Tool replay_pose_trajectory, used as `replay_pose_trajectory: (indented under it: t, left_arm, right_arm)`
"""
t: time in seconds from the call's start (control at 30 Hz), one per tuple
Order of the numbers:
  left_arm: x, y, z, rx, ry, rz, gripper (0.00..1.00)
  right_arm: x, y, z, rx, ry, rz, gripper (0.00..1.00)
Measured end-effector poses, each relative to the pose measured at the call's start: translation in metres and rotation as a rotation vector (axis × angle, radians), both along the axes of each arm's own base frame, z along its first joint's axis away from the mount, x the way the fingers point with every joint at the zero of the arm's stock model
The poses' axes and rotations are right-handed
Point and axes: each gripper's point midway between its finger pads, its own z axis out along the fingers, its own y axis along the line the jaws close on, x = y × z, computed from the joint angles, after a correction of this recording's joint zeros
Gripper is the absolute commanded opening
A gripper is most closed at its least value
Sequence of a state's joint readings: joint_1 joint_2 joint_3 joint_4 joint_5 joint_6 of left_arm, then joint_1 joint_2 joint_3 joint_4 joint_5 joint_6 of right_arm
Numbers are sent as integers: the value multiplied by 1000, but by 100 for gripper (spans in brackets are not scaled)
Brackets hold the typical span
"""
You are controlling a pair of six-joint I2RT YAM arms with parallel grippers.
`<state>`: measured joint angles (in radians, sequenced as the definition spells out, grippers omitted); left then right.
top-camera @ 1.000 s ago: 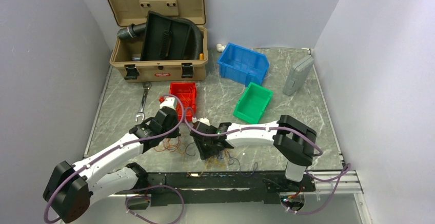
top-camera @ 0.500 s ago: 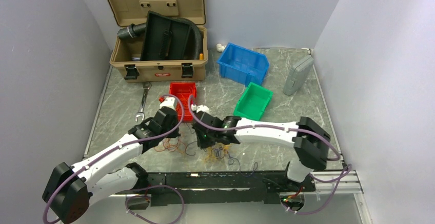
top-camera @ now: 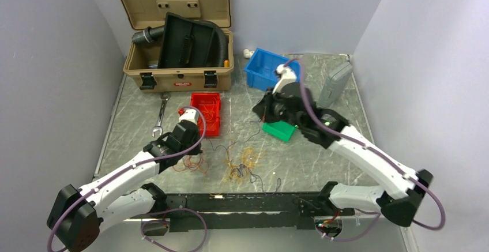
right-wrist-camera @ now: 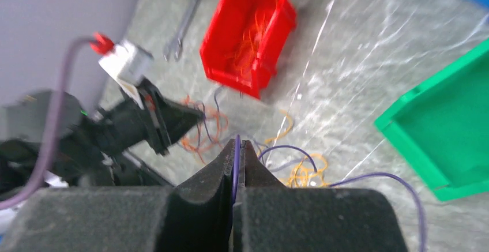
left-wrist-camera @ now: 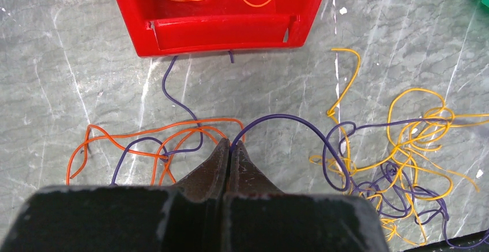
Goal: Untangle the cables
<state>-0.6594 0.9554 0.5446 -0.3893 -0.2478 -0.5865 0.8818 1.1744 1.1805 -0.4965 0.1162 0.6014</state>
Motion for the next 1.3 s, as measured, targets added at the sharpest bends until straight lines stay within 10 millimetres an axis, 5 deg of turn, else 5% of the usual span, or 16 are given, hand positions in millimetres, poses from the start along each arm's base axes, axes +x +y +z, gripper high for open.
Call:
replay_pose_trajectory:
  t: [0.17, 0.27, 0.57, 0.93, 1.3]
  left_arm:
    - [0, 0, 0, -1, 1, 0, 0]
    - [0, 0, 0, 0, 1, 1, 0]
    - [-2, 2, -3, 8, 14, 3, 0]
    - [-7, 4, 1, -2, 11, 0, 0]
    - [-7, 4, 2, -2, 11, -1, 0]
  right_arm:
    - [10, -46, 84, 77, -160, -109, 0]
    - [13, -70, 117, 83, -236, -177, 0]
    - [35, -124, 170, 4, -362, -382, 0]
    - [84, -140, 109, -140, -249, -455, 0]
    - [128, -132, -3, -213, -37, -404, 0]
